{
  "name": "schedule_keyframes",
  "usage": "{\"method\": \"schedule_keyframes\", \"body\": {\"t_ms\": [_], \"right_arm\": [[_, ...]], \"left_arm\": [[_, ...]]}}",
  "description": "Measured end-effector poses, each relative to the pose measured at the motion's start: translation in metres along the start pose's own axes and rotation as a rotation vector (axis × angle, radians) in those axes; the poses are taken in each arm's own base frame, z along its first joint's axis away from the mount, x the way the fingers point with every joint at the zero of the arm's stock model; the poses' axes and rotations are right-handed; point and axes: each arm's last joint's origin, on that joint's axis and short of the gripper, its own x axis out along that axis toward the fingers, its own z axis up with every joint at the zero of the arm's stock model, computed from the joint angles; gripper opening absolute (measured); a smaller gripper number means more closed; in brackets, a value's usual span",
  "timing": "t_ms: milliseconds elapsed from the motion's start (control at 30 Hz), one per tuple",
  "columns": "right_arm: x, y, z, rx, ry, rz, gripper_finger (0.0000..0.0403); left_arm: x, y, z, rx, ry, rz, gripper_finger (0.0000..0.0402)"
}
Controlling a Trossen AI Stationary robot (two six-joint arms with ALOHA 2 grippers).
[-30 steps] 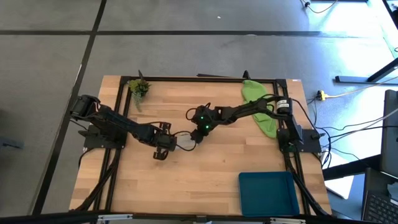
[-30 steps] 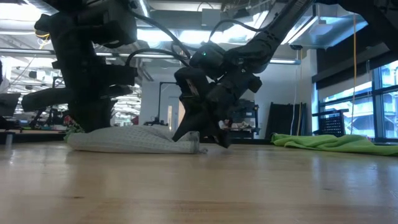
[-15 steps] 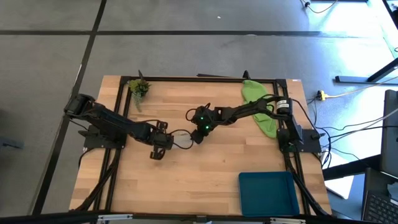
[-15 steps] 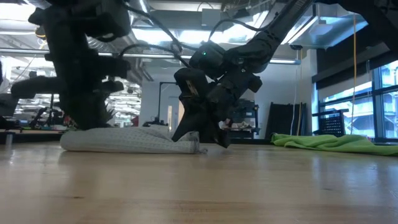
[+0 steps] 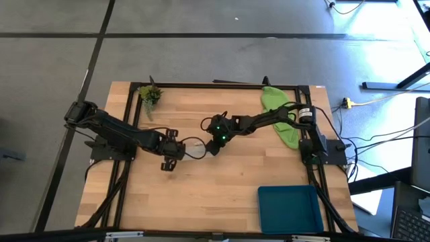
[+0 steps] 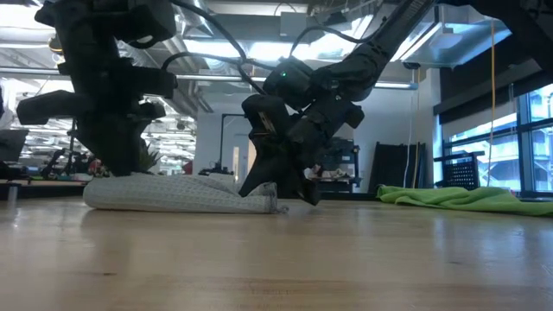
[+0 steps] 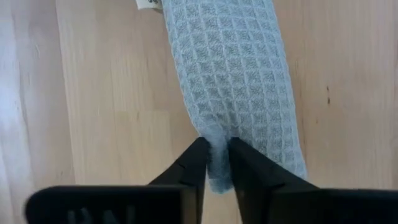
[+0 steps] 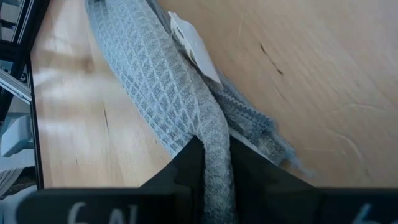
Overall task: Roll microfiber towels into tight, uniform cylinder then place into a basket
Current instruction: Roll the gray towel
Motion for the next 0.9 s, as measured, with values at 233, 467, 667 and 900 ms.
{"method": "schedule_keyframes", "body": {"t_ms": [233, 467, 667, 900], "right_arm": [[0.000, 0.000, 0.000, -0.002, 0.000, 0.000, 0.0064], [0.000, 0.000, 0.000, 0.000, -0.002, 0.001, 0.0064], [0.000, 0.000, 0.000, 0.003, -0.002, 0.001, 0.0064], [0.001, 0.000, 0.000, 0.002, -0.001, 0.001, 0.0064]], "left_arm": [[-0.001, 0.002, -0.004, 0.011, 0.044, 0.015, 0.0105], [-0.021, 0.014, 0.003, -0.086, 0.130, 0.045, 0.0107], [-0.035, 0.010, 0.020, -0.079, 0.043, 0.026, 0.0107], [-0.012, -0.004, 0.016, -0.080, -0.078, -0.015, 0.0107]]}}
